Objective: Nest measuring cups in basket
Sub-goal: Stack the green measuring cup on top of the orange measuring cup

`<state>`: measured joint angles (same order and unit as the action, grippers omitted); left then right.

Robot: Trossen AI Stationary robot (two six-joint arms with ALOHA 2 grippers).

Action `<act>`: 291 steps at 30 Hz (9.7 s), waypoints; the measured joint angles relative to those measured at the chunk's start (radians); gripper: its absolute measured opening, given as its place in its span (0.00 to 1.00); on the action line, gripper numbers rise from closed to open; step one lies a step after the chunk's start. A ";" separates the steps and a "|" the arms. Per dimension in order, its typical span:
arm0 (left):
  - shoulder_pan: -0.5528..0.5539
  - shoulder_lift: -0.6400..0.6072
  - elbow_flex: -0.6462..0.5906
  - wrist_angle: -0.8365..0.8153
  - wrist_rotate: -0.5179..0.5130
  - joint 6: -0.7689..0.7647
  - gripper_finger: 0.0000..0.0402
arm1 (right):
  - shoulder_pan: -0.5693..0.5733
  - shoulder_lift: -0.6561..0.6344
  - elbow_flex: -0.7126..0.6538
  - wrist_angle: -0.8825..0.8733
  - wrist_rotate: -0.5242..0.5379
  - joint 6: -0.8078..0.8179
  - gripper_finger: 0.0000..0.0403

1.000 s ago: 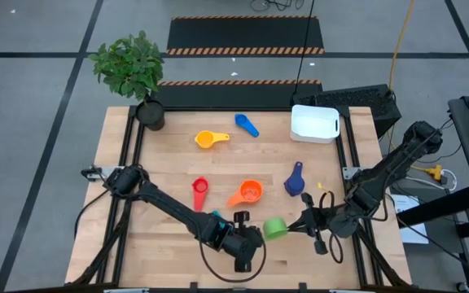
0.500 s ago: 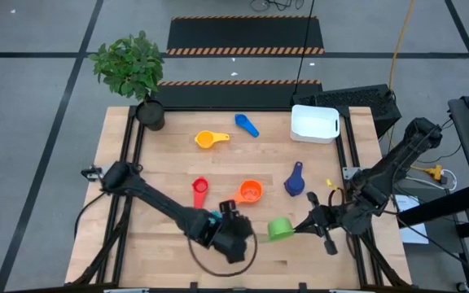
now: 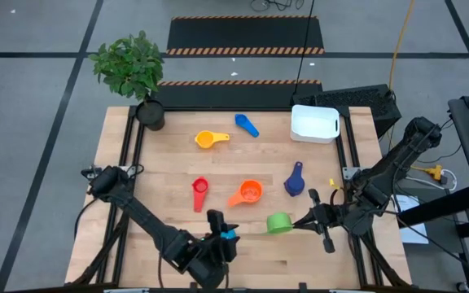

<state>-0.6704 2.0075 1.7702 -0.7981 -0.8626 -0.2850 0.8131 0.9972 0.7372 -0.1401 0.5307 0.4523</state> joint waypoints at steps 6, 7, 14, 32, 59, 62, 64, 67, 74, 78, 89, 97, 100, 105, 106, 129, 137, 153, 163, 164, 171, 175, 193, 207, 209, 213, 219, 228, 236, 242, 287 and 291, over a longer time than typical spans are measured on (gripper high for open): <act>0.007 0.000 0.000 0.010 -0.003 -0.005 0.50 | 0.006 -0.036 0.000 -0.008 0.048 -0.044 0.00; 0.009 0.000 0.000 0.015 -0.003 -0.006 0.51 | 0.012 -0.051 0.000 -0.014 0.049 -0.050 0.00; 0.026 0.000 0.000 0.102 -0.004 -0.015 0.59 | 0.059 -0.165 -0.090 0.035 0.125 -0.057 0.00; 0.125 0.000 0.000 0.349 0.045 -0.218 0.62 | 0.060 -0.388 -0.347 0.474 0.127 -0.234 0.00; 0.158 -0.002 -0.135 0.729 0.058 -0.117 0.62 | 0.135 -0.427 -0.404 0.681 0.093 -0.354 0.00; 0.155 -0.044 -0.177 0.725 0.055 -0.118 0.62 | 0.153 -0.427 -0.404 0.702 0.093 -0.370 0.00; 0.148 -0.106 -0.241 0.720 0.031 -0.133 0.62 | 0.165 -0.427 -0.404 0.702 0.094 -0.372 0.00; 0.126 -0.216 -0.382 0.774 -0.012 -0.170 0.62 | 0.178 -0.427 -0.404 0.708 0.097 -0.385 0.00; 0.059 -0.380 -0.707 1.200 -0.036 -0.108 0.62 | 0.179 -0.427 -0.403 0.728 0.100 -0.412 0.00; 0.063 -0.374 -0.783 1.422 0.004 -0.009 0.62 | 0.174 -0.425 -0.403 0.728 0.100 -0.412 0.00; 0.095 -0.357 -0.776 1.565 0.252 0.021 0.62 | 0.174 -0.419 -0.403 0.735 0.100 -0.414 0.00; 0.093 -0.345 -0.776 1.596 0.263 0.027 0.66 | 0.166 -0.405 -0.403 0.746 0.100 -0.412 0.00; 0.094 -0.345 -0.776 1.594 0.263 0.023 0.71 | 0.166 -0.405 -0.403 0.751 0.100 -0.412 0.00; 0.092 -0.345 -0.776 1.622 0.261 0.029 0.82 | 0.166 -0.404 -0.403 0.750 0.100 -0.412 0.00; 0.092 -0.344 -0.776 1.620 0.260 0.029 0.84 | 0.166 -0.404 -0.403 0.751 0.100 -0.412 0.00; 0.133 -0.200 -0.744 1.866 0.291 0.140 0.74 | 0.166 -0.403 -0.402 0.765 0.096 -0.412 0.00; 0.151 -0.200 -0.744 1.852 0.309 0.075 0.88 | 0.166 -0.403 -0.402 0.765 0.096 -0.415 0.00; 0.157 -0.198 -0.685 1.815 0.321 0.070 0.94 | 0.166 -0.403 -0.402 0.750 0.102 -0.413 0.00; 0.176 -0.146 -0.479 1.451 0.267 -0.014 0.94 | 0.166 -0.400 -0.402 0.749 0.129 -0.371 0.00; 0.175 -0.127 -0.457 1.453 0.268 -0.007 0.94 | 0.166 -0.397 -0.402 0.749 0.139 -0.369 0.00; 0.171 -0.079 -0.385 1.460 0.272 0.042 0.91 | 0.165 -0.390 -0.402 0.749 0.151 -0.363 0.00; 0.167 -0.083 -0.386 1.459 0.276 0.045 0.83 | 0.165 -0.390 -0.402 0.749 0.150 -0.359 0.00; 0.168 -0.085 -0.386 1.459 0.288 0.039 0.48 | 0.166 -0.390 -0.402 0.727 0.149 -0.325 0.00; 0.174 -0.085 -0.386 1.443 0.324 0.046 0.03 | 0.166 -0.390 -0.402 0.722 0.149 -0.325 0.00; 0.173 -0.085 -0.386 1.442 0.323 0.046 0.03 | 0.166 -0.390 -0.402 0.718 0.149 -0.324 0.00; 0.171 -0.085 -0.386 1.442 0.322 0.045 0.03 | 0.166 -0.390 -0.402 0.716 0.150 -0.321 0.03; 0.150 -0.085 -0.386 1.435 0.289 0.021 0.02 | 0.166 -0.390 -0.402 0.712 0.158 -0.307 0.16; 0.064 -0.085 -0.387 1.427 0.132 0.045 0.02 | 0.166 -0.390 -0.402 0.704 0.232 -0.332 0.43; -0.031 -0.085 -0.387 1.446 -0.096 0.024 0.02 | 0.174 -0.390 -0.402 0.641 0.228 -0.327 0.57; -0.116 -0.038 -0.387 1.486 -0.296 -0.052 0.01 | 0.174 -0.390 -0.402 0.579 0.234 -0.333 0.62; -0.054 0.443 0.034 1.526 -0.710 -0.387 0.02 | 0.239 -0.429 -0.402 0.425 0.358 -0.724 0.62; -0.031 0.458 0.053 1.472 -0.709 -0.460 0.02 | 0.241 -0.429 -0.402 0.370 0.358 -0.726 0.62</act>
<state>-0.7016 2.4659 1.8236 0.6742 -1.5718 -0.7455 1.0536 0.5682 0.3347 0.2303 0.8888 -0.2733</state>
